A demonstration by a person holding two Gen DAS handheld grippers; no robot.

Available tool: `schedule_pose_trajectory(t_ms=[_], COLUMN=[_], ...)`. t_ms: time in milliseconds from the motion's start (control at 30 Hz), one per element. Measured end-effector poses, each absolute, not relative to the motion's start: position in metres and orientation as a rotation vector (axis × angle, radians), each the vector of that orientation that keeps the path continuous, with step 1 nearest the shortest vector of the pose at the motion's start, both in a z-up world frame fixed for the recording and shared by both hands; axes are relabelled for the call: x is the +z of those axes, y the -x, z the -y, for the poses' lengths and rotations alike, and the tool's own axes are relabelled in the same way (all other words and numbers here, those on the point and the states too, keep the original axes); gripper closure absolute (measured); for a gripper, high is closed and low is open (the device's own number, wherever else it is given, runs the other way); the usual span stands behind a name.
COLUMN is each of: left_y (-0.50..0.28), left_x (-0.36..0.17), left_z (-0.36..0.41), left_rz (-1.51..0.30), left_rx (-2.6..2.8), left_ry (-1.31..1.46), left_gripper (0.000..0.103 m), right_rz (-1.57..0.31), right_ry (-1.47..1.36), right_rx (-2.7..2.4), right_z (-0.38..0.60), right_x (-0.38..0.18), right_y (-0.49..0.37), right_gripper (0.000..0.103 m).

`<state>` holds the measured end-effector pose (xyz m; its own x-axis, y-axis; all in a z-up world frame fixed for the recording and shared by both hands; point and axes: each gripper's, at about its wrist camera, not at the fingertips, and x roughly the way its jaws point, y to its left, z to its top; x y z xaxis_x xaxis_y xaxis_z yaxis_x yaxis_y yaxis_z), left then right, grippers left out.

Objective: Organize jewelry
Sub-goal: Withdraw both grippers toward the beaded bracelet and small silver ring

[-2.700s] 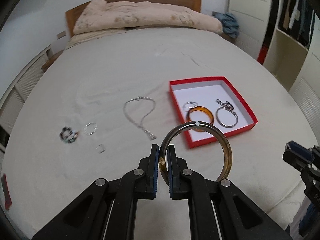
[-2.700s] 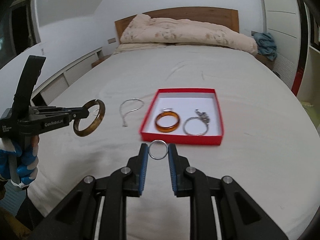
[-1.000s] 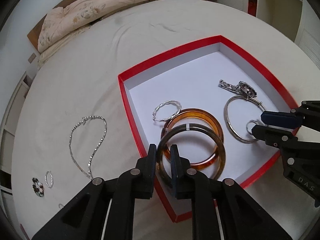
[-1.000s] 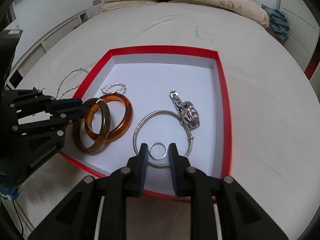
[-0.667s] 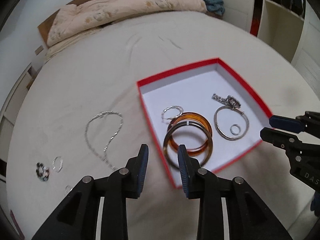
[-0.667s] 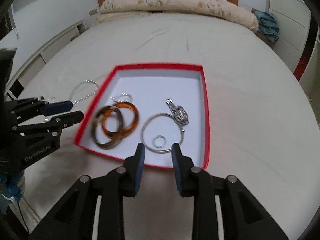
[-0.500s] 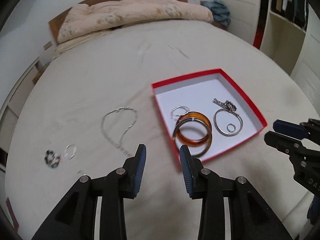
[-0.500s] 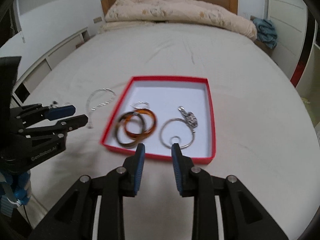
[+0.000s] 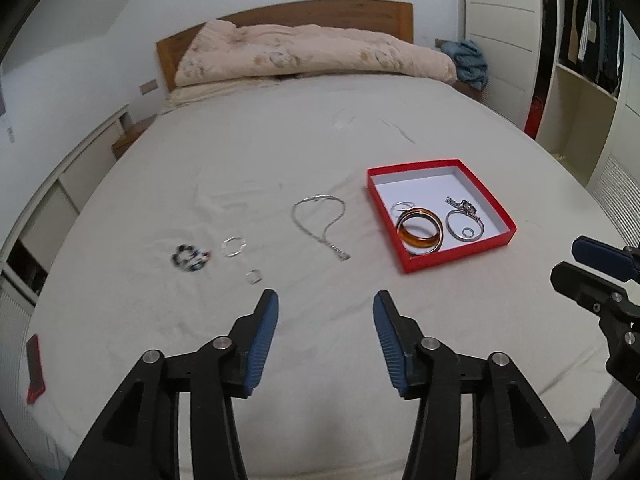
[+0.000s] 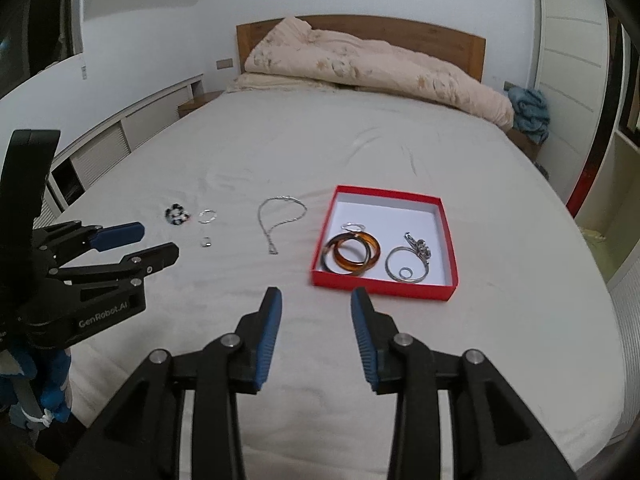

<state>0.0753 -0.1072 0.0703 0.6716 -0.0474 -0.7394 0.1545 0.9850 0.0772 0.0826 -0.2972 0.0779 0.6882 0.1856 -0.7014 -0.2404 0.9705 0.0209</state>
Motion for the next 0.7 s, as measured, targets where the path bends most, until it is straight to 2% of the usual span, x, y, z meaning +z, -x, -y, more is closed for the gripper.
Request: schedule_pose_trajectory(t_ms=[333,700], left_y=[-0.011,0.032], left_x=[0.099,0.117], left_z=[0.06,0.026], left_rz=[-0.756,-0.695], left_rx=[-0.047,-0.008], left_ry=[-0.101,-0.046], left_gripper=[0.038,0.032], right_rz=[-0.713,-0.654], right_ry=[0.124,0.179], right_rx=[0.201,0.218], right_z=[0.261,0.235], right_x=[0.108,0.13], right_y=[-0.029,0.006], right_gripper=[0.062,0.06])
